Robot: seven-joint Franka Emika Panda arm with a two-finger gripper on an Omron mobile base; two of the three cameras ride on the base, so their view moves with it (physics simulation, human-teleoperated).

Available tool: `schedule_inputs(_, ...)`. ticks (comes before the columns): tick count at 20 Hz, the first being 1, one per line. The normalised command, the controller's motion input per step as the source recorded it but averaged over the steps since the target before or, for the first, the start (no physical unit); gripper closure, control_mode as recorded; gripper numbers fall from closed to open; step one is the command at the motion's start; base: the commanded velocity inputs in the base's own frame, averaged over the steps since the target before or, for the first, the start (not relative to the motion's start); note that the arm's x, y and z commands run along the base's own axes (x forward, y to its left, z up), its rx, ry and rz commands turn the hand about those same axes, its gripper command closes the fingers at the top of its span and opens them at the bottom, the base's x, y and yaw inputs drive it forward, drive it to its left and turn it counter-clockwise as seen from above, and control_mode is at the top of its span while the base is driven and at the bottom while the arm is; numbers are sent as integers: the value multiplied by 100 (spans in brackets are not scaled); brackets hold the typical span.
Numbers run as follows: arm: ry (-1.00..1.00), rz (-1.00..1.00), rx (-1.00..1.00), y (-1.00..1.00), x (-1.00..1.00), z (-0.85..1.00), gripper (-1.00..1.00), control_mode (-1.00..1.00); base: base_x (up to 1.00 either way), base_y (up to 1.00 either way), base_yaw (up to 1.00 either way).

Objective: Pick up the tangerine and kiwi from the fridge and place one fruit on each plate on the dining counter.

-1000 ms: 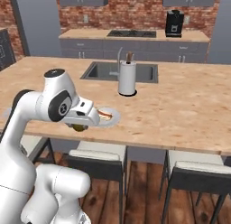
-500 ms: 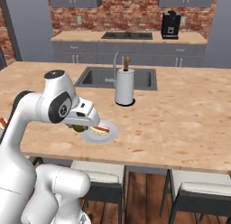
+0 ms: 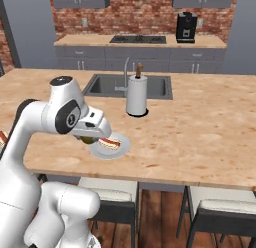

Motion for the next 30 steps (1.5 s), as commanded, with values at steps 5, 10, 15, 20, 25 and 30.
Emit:
schedule_inputs(5, -2, 0, 8, 1, 59, -30, 100, -100, 0, 0, 0)
schedule_inputs(10, 12, 0, 14, 0, 92, -57, 100, -100, 0, 0, 0)
schedule_inputs(15, 11, 0, 1, 0, 65, -51, 100, -100, 0, 0, 0)
schedule_inputs(20, 19, 0, 0, 7, 59, -60, 100, -100, 0, 0, 0)
schedule_inputs(25, 2, 0, 0, 1, 41, -40, 100, -100, 0, 0, 0)
schedule_inputs(30, -3, 0, 0, 0, 10, -49, 100, -100, 0, 0, 0)
